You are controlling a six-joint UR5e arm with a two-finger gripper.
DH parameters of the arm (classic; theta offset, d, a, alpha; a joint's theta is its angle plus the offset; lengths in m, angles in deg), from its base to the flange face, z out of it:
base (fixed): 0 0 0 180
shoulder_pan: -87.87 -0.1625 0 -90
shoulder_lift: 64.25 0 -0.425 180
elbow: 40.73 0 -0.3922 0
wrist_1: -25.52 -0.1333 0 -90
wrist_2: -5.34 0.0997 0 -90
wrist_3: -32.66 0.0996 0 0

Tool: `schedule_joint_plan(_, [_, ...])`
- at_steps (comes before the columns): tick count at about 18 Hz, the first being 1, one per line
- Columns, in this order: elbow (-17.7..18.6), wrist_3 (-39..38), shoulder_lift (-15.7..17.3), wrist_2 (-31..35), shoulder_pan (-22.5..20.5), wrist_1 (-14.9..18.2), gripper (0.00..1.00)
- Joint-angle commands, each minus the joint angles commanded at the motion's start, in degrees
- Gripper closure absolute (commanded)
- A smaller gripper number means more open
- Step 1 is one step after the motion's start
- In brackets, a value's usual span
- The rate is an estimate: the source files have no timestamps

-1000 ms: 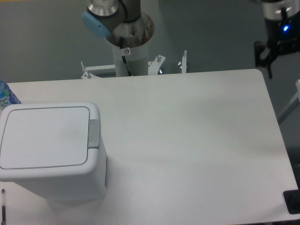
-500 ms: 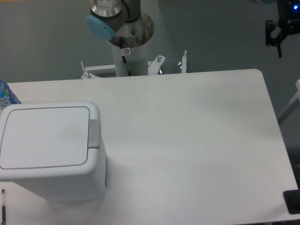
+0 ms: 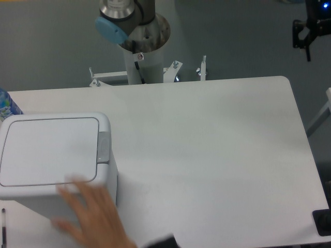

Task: Open the trash can

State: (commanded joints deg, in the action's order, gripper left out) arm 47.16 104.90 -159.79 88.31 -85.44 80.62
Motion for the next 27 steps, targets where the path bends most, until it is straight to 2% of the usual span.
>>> schedule_joint_plan(19, [0.0,0.0,0.0,-1.1,-0.1,0.0,0.00])
schedule_joint_plan(23, [1.8,0.1,0.7,-1.0,0.1,-0.7,0.00])
schedule_joint_plan(27, [1.9,0.1,0.9,-1.1,0.0,-0.9,0.00])
